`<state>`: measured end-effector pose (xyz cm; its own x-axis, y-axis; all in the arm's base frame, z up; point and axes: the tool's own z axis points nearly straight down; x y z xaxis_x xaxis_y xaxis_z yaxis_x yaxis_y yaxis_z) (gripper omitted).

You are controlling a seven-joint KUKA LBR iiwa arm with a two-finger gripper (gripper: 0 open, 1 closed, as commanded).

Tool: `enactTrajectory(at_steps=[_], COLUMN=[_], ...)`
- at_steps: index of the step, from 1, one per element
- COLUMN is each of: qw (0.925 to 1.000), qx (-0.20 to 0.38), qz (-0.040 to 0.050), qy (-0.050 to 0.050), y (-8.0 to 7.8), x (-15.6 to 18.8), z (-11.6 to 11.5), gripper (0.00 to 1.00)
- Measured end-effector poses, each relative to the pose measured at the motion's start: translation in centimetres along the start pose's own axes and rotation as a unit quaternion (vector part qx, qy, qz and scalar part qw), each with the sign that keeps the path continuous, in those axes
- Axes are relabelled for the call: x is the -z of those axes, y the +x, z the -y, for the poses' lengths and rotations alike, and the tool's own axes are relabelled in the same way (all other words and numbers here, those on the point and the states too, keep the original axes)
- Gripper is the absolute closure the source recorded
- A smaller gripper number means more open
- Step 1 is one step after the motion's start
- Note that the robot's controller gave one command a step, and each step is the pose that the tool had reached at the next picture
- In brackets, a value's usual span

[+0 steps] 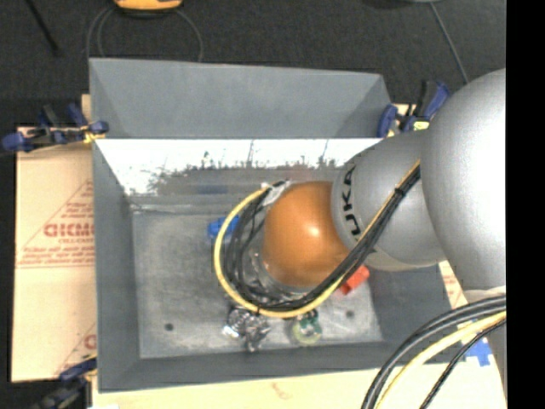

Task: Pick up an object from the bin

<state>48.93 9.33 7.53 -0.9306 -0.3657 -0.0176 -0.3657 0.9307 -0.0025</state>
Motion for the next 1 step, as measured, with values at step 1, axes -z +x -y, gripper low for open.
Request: enactTrajectory(at_steps=[1], qw=[0.9933], qx=[0.115], qz=[-0.0038], qy=[0.0], y=[-1.18], x=[16.87], z=[4.73], gripper=[1.0])
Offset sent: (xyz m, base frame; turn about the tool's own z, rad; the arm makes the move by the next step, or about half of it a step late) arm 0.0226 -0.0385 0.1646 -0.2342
